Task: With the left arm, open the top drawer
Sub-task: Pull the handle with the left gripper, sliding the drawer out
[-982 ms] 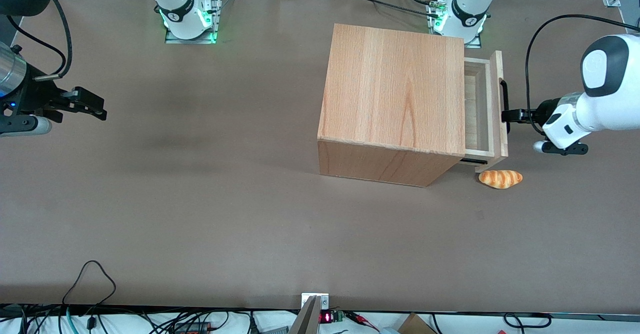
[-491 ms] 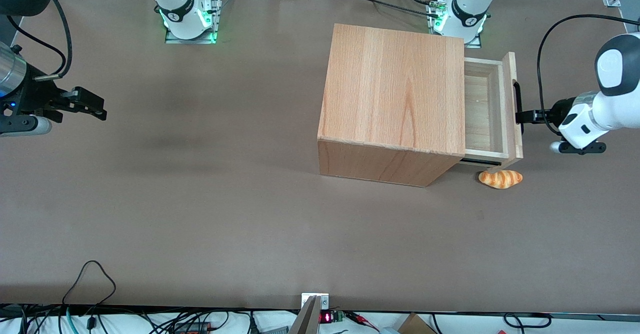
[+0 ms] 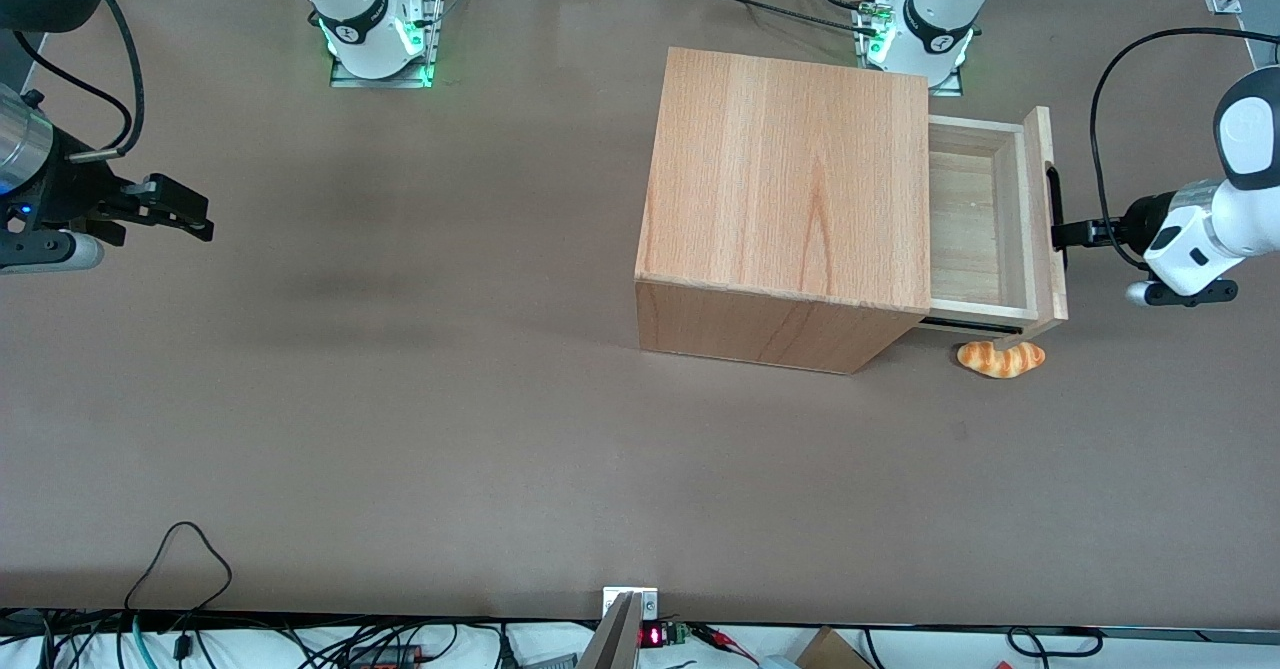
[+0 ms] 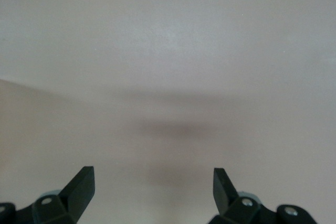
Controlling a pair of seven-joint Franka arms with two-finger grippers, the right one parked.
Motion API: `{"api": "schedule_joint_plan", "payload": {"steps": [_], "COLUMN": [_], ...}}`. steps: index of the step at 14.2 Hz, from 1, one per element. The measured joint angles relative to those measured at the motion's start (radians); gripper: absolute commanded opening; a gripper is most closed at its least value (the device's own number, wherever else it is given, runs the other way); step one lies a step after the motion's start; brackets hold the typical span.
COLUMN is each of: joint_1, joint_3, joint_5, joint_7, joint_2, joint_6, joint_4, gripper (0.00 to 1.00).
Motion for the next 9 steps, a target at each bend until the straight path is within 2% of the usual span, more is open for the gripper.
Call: {"api": "schedule_joint_plan", "payload": {"steps": [9], "joint_1": [0.029], "joint_3": [0.0], "joint_5": [0.002], "joint_7": [0.0], "joint_2": [0.0], "joint_6": [-0.009], "joint_4": [0.016], "gripper": [1.0]}}
